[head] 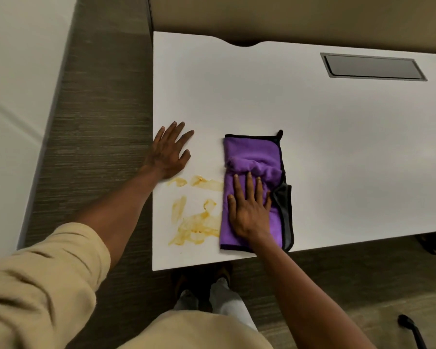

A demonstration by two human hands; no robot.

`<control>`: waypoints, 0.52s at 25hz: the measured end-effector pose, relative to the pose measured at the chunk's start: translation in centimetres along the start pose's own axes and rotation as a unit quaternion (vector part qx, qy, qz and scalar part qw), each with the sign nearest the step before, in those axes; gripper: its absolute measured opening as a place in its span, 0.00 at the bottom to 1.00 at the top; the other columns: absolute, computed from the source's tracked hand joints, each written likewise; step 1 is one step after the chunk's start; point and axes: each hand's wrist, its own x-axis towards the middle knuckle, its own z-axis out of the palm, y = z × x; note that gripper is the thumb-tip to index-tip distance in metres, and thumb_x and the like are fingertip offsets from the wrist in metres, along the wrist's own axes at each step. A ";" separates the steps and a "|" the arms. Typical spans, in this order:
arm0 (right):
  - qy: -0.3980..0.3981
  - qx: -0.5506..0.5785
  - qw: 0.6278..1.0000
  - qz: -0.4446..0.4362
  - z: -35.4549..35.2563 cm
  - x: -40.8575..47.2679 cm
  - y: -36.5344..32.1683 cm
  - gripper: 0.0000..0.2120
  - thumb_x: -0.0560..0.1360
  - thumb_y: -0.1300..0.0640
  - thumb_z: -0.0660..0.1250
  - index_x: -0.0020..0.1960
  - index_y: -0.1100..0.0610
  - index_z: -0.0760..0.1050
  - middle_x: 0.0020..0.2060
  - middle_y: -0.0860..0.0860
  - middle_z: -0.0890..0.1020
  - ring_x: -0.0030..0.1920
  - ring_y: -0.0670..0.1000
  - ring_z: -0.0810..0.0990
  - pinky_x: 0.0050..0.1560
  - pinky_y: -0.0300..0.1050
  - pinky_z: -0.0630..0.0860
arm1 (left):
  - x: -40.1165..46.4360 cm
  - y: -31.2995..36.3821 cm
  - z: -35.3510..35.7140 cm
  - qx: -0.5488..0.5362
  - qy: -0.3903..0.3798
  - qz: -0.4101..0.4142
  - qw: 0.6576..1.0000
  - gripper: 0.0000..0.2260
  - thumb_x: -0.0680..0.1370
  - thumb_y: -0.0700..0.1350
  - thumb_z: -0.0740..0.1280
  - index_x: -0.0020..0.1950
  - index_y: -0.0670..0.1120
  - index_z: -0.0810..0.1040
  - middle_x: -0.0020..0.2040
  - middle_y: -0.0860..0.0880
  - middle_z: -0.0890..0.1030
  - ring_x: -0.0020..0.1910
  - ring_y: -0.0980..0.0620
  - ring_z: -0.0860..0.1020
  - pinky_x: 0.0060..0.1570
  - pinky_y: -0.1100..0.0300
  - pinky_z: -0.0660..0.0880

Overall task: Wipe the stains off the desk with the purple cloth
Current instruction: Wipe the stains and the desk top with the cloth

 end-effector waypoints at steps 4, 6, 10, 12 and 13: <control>0.016 -0.020 0.999 -0.047 0.7 -3.5 0.4 0.31 0.85 0.40 0.45 0.83 0.45 0.38 0.83 0.50 0.40 0.82 0.56 0.37 0.80 0.66 0.44 | -0.3 0.2 0.3 -0.001 0.020 0.015 1.000 0.28 0.79 0.54 0.54 0.81 0.51 0.64 0.82 0.44 0.61 0.81 0.44 0.58 0.79 0.41 0.54; 0.002 -0.029 0.996 -0.087 1.0 -6.4 0.6 0.32 0.84 0.39 0.47 0.83 0.45 0.39 0.83 0.49 0.41 0.83 0.55 0.37 0.80 0.65 0.45 | -0.4 0.0 0.2 0.002 0.032 0.020 0.999 0.28 0.80 0.54 0.55 0.80 0.51 0.65 0.81 0.44 0.63 0.81 0.43 0.59 0.78 0.40 0.56; -0.030 -0.054 0.988 -0.140 0.0 -5.6 2.5 0.34 0.83 0.34 0.48 0.82 0.42 0.37 0.83 0.46 0.38 0.82 0.53 0.35 0.80 0.62 0.43 | -0.3 -0.2 0.4 -0.022 0.033 0.011 0.999 0.28 0.79 0.54 0.56 0.80 0.52 0.65 0.81 0.45 0.62 0.81 0.44 0.59 0.79 0.41 0.55; -0.018 -0.048 0.994 -0.101 -0.8 -2.3 3.2 0.32 0.83 0.34 0.46 0.82 0.39 0.37 0.83 0.44 0.39 0.83 0.53 0.38 0.79 0.62 0.46 | -0.1 -0.4 0.4 -0.022 0.022 0.006 1.000 0.28 0.79 0.55 0.56 0.80 0.53 0.65 0.82 0.46 0.61 0.82 0.45 0.57 0.79 0.43 0.53; -0.013 -0.039 0.997 -0.070 -1.1 -0.7 3.4 0.32 0.83 0.34 0.45 0.82 0.39 0.37 0.83 0.45 0.41 0.83 0.53 0.40 0.79 0.63 0.47 | 0.0 -0.4 0.4 -0.024 0.017 0.003 1.000 0.28 0.79 0.55 0.56 0.80 0.53 0.64 0.82 0.46 0.61 0.82 0.46 0.57 0.80 0.43 0.52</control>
